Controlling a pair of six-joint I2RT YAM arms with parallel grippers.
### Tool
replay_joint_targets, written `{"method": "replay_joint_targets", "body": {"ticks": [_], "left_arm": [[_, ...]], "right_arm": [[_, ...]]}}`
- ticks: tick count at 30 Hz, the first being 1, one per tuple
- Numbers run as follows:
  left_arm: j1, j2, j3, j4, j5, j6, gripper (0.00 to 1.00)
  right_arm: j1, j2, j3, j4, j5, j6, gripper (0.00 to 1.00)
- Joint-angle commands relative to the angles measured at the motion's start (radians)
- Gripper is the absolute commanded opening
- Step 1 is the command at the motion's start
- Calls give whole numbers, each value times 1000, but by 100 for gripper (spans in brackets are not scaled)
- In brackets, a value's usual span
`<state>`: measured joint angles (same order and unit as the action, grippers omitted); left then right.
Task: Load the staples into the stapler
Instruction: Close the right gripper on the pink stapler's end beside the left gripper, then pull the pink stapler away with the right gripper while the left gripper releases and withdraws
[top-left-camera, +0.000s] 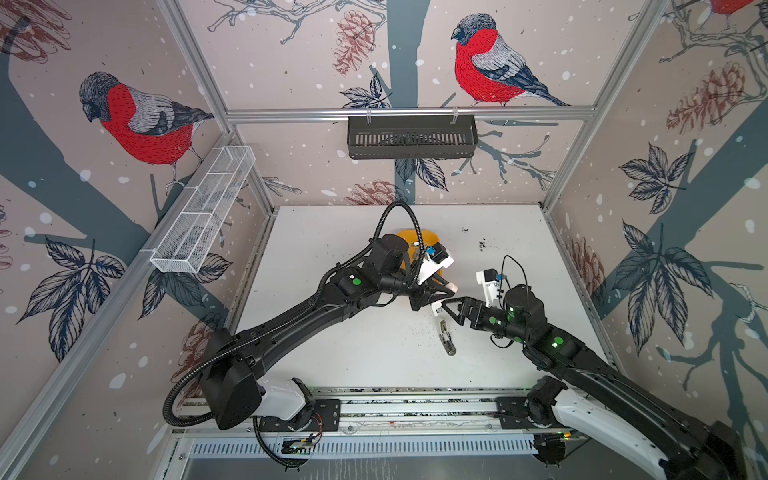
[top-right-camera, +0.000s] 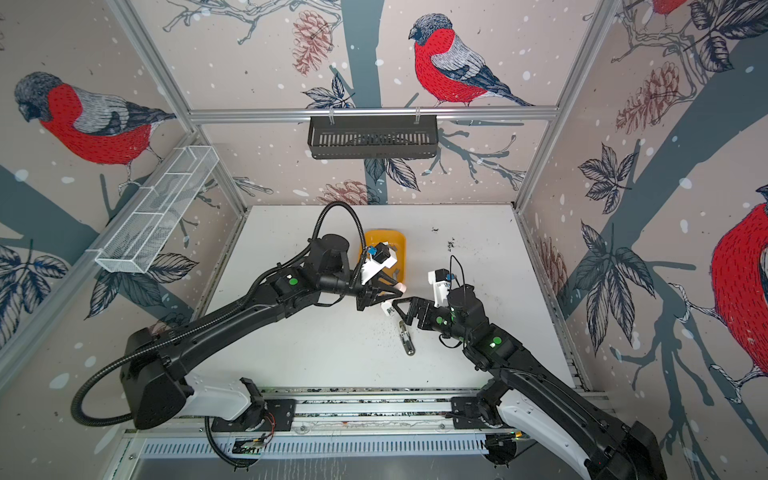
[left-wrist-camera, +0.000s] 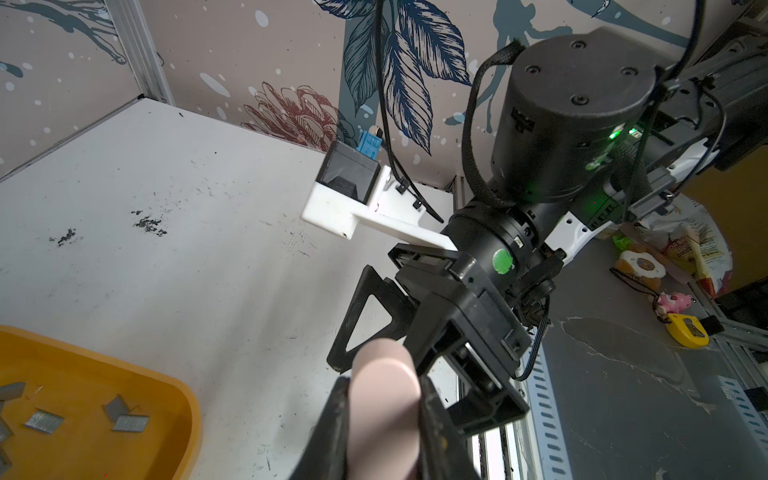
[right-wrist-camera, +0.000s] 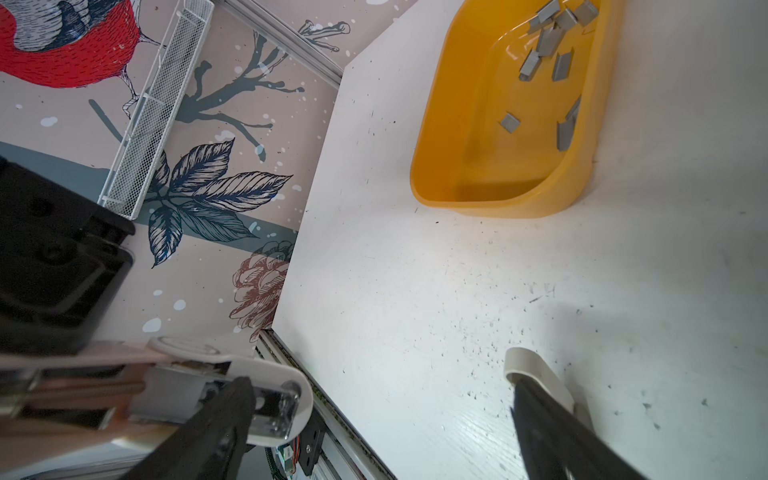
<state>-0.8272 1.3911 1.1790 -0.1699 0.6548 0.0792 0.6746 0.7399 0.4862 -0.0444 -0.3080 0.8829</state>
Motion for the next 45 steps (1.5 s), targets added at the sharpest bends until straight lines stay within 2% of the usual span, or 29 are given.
{"method": "replay_joint_targets", "body": {"ticks": [1, 3, 5, 8, 13, 15, 26, 38, 45], "left_arm": [[4, -7, 8, 35, 51, -15, 2], [13, -6, 22, 26, 65, -43, 2], [30, -6, 32, 22, 112, -58, 2], [76, -9, 28, 61, 208, -116, 2], [155, 24, 49, 84, 452, -145, 2], [170, 35, 59, 74, 494, -146, 2], [184, 63, 65, 56, 554, -127, 2], [186, 37, 58, 73, 586, -131, 3], [186, 26, 51, 79, 585, -124, 3]], "right_arm": [[-3, -45, 8, 21, 33, -109, 98], [-11, -85, 0, 15, 42, -176, 98], [-22, -113, -2, 19, -8, -233, 98], [-24, -139, -4, 44, -89, -292, 97], [-24, -114, 16, 151, -238, -347, 96], [-23, -90, 23, 211, -287, -354, 95], [-9, 6, 67, 321, -373, -388, 86], [52, 123, 114, 396, -360, -392, 67], [76, 172, 115, 463, -336, -366, 50]]}}
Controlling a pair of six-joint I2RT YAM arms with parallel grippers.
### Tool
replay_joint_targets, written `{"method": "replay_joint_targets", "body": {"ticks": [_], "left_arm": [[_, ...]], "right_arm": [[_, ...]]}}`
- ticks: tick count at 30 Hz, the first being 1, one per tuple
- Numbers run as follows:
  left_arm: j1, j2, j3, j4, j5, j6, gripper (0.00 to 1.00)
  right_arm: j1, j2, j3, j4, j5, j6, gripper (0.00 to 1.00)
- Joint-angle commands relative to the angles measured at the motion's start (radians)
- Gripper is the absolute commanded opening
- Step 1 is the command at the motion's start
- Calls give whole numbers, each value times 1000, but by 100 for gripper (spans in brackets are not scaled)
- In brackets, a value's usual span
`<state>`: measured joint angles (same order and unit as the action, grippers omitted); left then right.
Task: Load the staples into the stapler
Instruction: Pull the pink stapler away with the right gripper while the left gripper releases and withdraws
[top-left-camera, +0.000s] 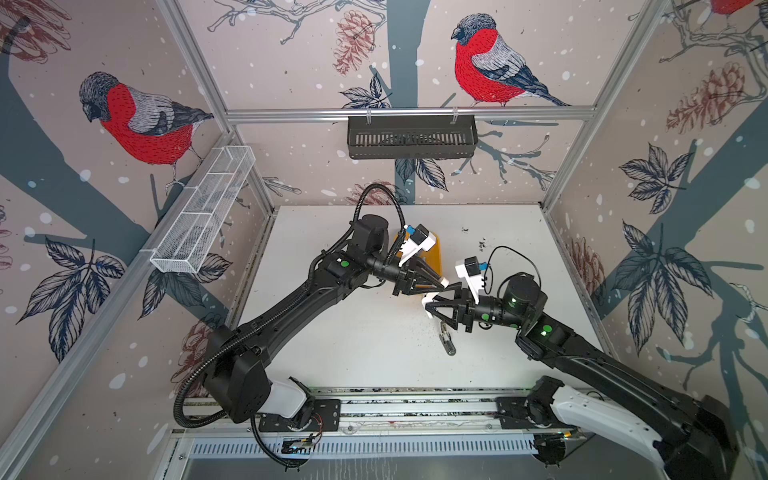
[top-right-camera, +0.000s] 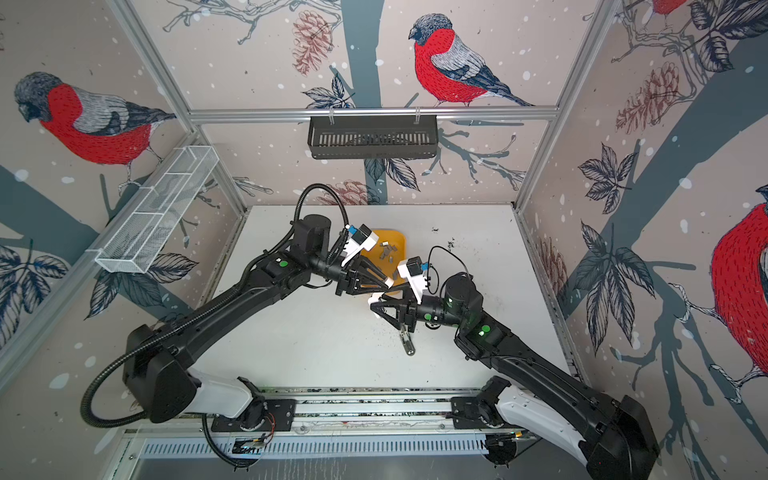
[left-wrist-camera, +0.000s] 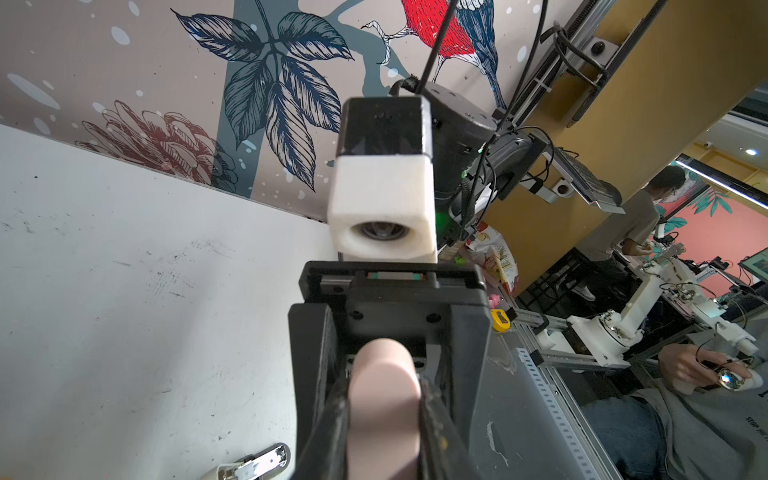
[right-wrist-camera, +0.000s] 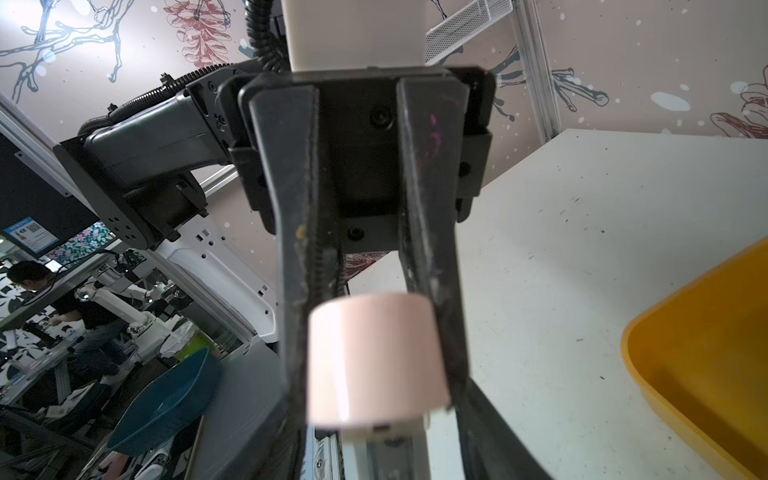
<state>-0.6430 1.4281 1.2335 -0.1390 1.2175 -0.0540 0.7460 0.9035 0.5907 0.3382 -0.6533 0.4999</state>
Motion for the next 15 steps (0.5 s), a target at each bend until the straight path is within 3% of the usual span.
{"method": "replay_joint_targets", "body": {"ticks": [1, 8, 12, 15], "left_arm": [[2, -12, -3, 49, 19, 11, 3], [2, -9, -3, 49, 15, 11, 5], [3, -13, -4, 44, -5, 15, 11], [2, -11, -3, 41, -13, 15, 26]], "right_arm": [[7, 11, 13, 82, 13, 18, 48], [10, 19, 22, 71, 27, 8, 25], [9, 18, 15, 64, 34, 8, 20], [9, 18, 11, 58, 41, 7, 18]]}}
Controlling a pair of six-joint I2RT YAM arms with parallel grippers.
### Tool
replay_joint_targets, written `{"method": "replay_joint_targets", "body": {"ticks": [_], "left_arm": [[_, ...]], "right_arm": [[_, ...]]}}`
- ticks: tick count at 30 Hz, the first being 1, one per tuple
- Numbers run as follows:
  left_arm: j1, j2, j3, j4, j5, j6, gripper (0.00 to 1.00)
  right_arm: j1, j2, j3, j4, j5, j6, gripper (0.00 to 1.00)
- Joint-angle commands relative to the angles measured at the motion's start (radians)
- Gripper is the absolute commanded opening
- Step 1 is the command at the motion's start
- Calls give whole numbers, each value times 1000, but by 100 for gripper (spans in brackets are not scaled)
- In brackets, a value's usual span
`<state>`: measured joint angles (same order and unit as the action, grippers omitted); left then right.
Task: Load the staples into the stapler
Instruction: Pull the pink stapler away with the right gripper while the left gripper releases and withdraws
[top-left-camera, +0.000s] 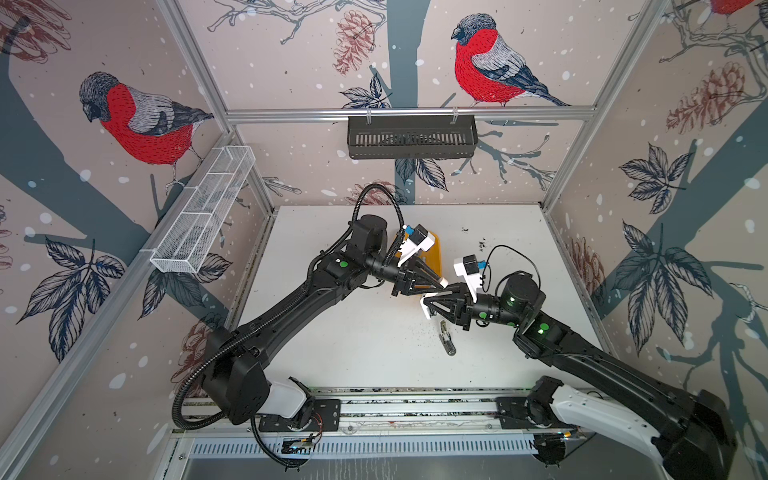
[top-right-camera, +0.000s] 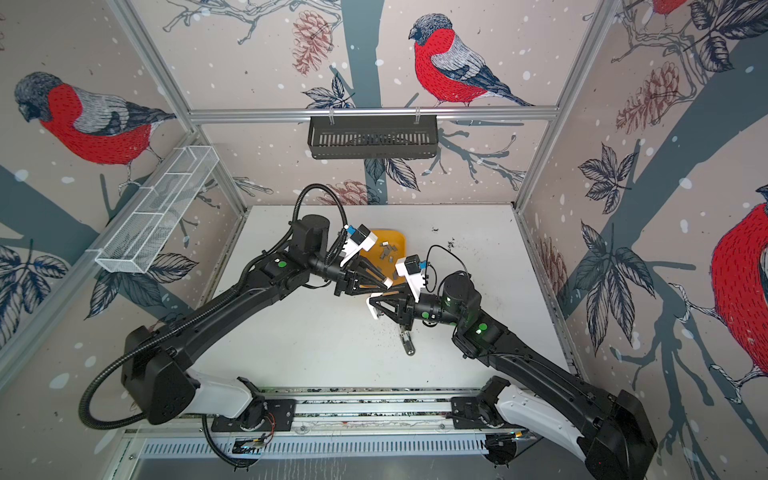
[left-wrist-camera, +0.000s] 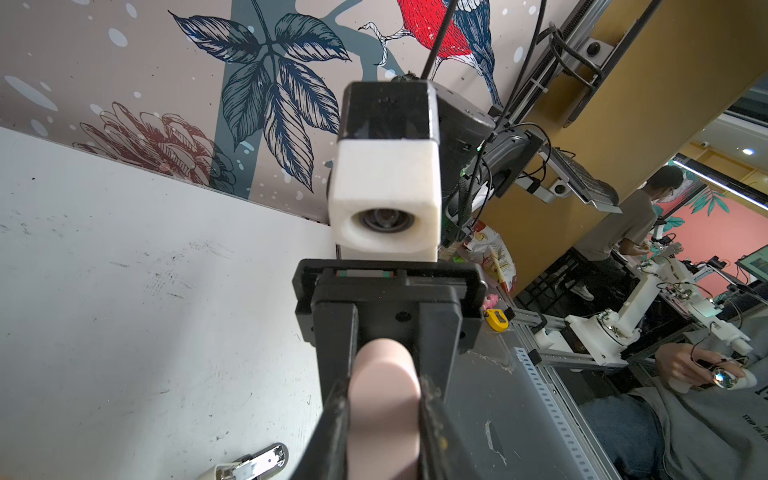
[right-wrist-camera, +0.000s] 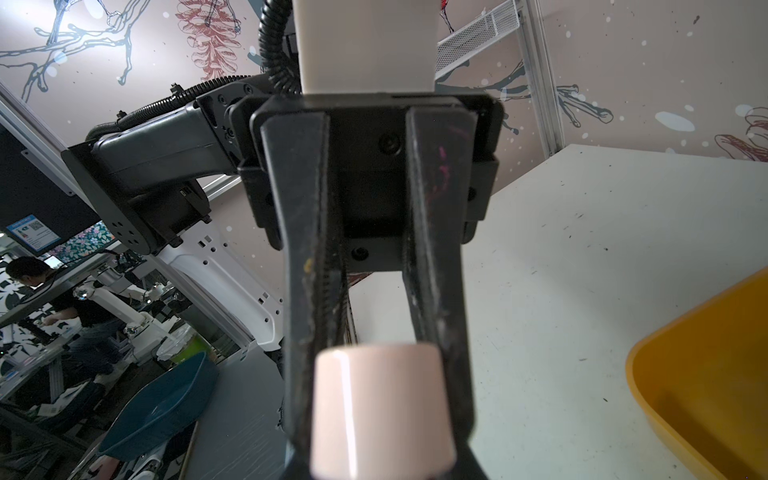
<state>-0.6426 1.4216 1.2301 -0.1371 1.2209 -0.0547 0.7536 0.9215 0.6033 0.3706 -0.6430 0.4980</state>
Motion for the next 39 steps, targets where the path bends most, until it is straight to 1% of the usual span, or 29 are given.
{"method": "replay_joint_targets", "body": {"ticks": [1, 4, 5, 6, 8, 11, 13, 15, 17, 21, 23, 25, 29, 32, 39], "left_arm": [[1, -4, 1, 36, -22, 18, 36], [1, -9, 6, 13, -67, 34, 76], [1, -15, 8, 1, -98, 46, 87], [1, -24, 8, -13, -136, 55, 93], [4, -42, 5, -24, -204, 70, 99], [12, -78, -8, -20, -316, 79, 99], [20, -106, -22, -8, -383, 84, 99], [23, -140, -43, 12, -459, 75, 99], [23, -180, -66, 38, -543, 64, 99], [24, -262, -163, 162, -722, 25, 99], [23, -290, -199, 209, -759, 20, 99], [23, -304, -199, 206, -782, 24, 99], [23, -322, -200, 206, -778, 26, 99], [24, -333, -206, 203, -795, 35, 99], [23, -356, -226, 212, -946, 31, 99]], "right_arm": [[3, 0, -2, 23, 33, 8, 17], [3, 0, -4, 3, 50, 2, 17], [3, -2, -7, -4, 57, 1, 17], [4, -5, -12, -11, 66, 1, 18], [5, -13, -29, -27, 86, -1, 18], [14, -32, -50, -78, 159, -1, 18], [31, -33, -45, -154, 247, -8, 18], [64, -22, -23, -265, 368, -10, 18], [102, -1, -4, -342, 460, -8, 18], [174, 44, 32, -442, 635, 38, 18], [204, 70, 46, -481, 701, 66, 18], [234, 100, 64, -519, 749, 93, 18], [306, 159, 95, -582, 828, 140, 18], [343, 207, 99, -591, 856, 175, 18], [424, 314, 94, -558, 916, 258, 17]]}}
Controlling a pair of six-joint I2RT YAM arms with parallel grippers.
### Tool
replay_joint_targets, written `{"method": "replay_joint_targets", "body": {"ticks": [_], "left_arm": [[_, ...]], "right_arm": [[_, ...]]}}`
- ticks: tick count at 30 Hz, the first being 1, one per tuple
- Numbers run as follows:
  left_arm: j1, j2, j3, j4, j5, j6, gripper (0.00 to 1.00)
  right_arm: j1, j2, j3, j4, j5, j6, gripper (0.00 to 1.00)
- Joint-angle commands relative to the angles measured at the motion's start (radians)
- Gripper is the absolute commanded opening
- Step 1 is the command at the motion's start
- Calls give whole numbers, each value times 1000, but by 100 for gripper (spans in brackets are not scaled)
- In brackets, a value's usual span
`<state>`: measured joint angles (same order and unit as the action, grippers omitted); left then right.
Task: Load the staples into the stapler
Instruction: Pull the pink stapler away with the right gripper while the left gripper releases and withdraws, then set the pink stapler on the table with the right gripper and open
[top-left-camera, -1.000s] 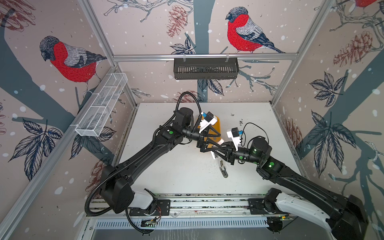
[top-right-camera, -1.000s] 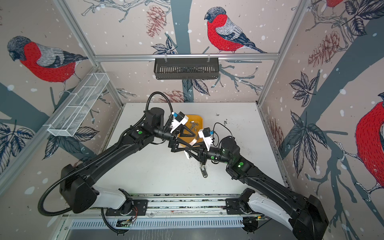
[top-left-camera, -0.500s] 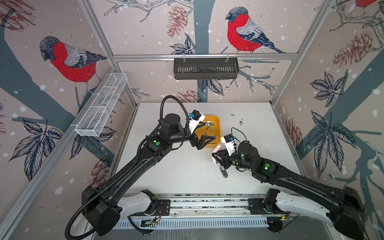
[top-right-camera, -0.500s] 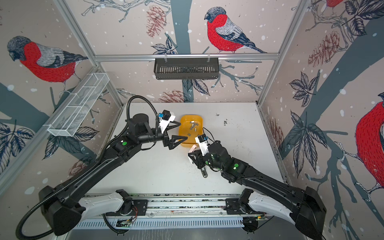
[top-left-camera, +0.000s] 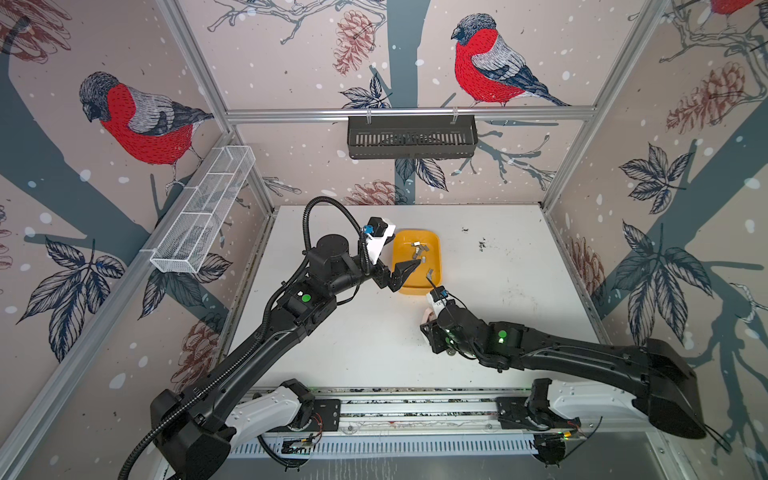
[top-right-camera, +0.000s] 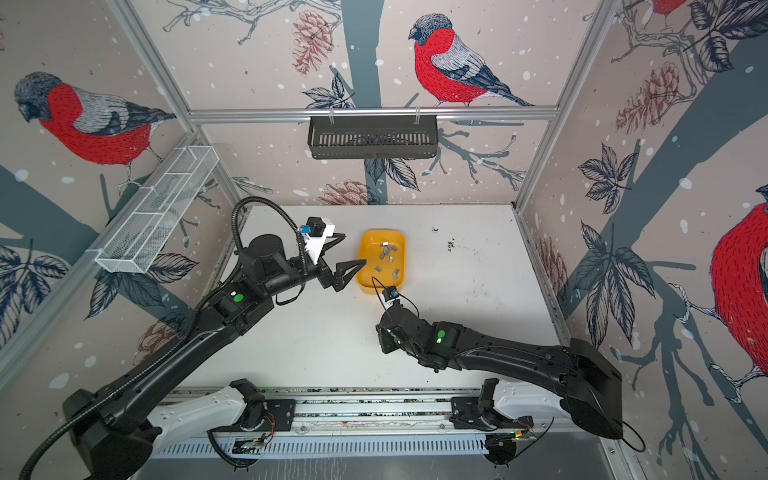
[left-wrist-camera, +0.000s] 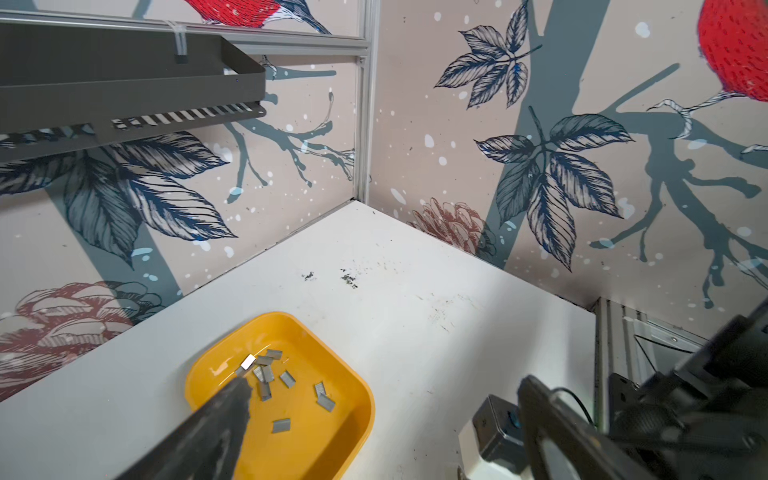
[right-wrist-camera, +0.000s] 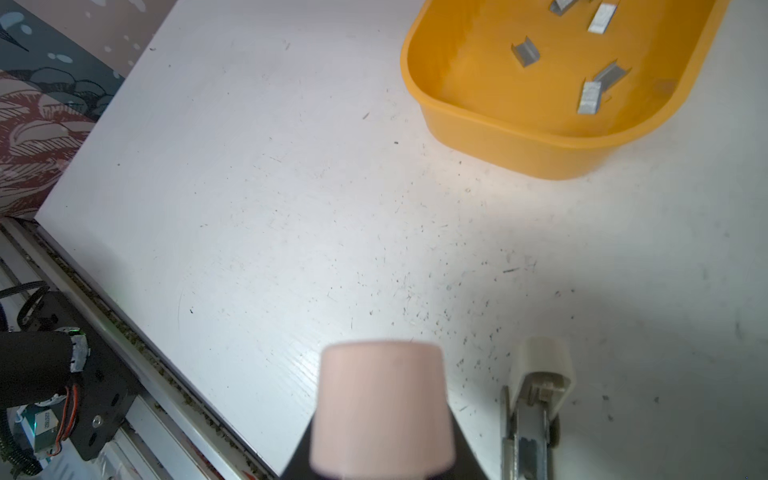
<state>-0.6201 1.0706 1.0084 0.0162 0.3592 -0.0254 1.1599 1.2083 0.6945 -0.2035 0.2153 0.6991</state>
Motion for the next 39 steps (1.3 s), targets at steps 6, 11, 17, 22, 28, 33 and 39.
{"method": "replay_joint_targets", "body": {"ticks": [6, 11, 17, 22, 28, 33, 39], "left_arm": [[0, 12, -1, 47, -137, -2, 99], [0, 17, -2, 54, -115, -10, 99], [1, 20, 1, 47, -124, -11, 99], [0, 19, 1, 44, -127, -8, 99], [1, 19, 7, 36, -126, -9, 99], [0, 21, 6, 37, -124, -7, 99], [0, 20, 6, 34, -124, 0, 99]], "right_arm": [[62, 155, 21, 38, 110, 108, 17], [88, 266, 77, 4, 161, 179, 16], [112, 364, 134, 3, 167, 214, 17], [117, 437, 190, -31, 170, 208, 19], [118, 484, 212, -37, 172, 216, 29], [117, 486, 217, -30, 167, 216, 42], [124, 443, 214, -42, 202, 213, 52]]}}
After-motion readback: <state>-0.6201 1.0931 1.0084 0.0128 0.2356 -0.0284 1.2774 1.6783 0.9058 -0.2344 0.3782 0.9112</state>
